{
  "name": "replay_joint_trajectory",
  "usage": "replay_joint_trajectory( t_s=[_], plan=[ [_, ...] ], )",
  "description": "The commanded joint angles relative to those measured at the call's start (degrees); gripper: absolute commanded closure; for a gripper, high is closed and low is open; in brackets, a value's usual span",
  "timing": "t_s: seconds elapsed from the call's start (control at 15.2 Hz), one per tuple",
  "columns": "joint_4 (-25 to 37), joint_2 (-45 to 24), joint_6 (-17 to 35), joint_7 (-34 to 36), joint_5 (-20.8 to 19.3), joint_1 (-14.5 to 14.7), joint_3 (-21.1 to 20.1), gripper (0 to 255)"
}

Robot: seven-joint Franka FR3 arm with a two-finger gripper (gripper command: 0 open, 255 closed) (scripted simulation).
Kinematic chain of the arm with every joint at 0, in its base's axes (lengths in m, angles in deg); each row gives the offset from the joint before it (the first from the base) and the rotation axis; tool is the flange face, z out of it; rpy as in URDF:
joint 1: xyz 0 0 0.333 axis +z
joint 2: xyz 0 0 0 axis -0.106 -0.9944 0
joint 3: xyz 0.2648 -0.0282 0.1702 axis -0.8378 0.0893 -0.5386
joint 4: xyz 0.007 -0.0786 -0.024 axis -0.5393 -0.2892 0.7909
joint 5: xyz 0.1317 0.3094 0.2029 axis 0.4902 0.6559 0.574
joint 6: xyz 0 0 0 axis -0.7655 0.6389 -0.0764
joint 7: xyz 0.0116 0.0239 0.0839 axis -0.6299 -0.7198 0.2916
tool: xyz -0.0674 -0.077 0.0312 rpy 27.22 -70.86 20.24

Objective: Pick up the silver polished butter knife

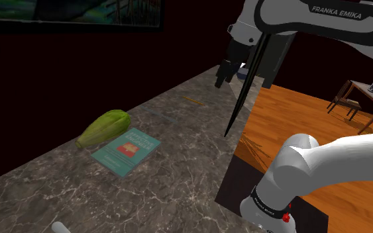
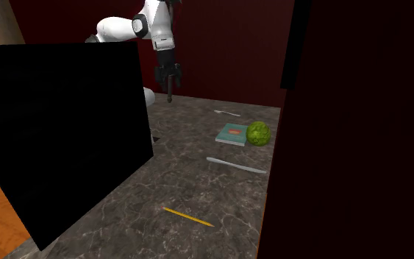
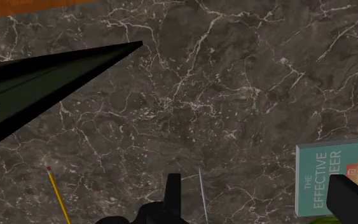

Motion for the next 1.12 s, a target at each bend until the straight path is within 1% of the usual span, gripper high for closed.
replay_joint_trajectory(
  t_s=[0.0,0.26,0.53,1.06],
  plan=[
    [0.00,0.00,0.00,0.00,0.00,0.00,0.00,0],
    [-0.57,-6.87,6.98,-0.72,-0.08,0.66,0.38,0],
    [0.12,-14.54,13.48,-1.50,0.00,1.33,0.75,0],
    [5.17,-31.39,24.31,-3.34,0.74,2.58,1.30,0]
  ],
)
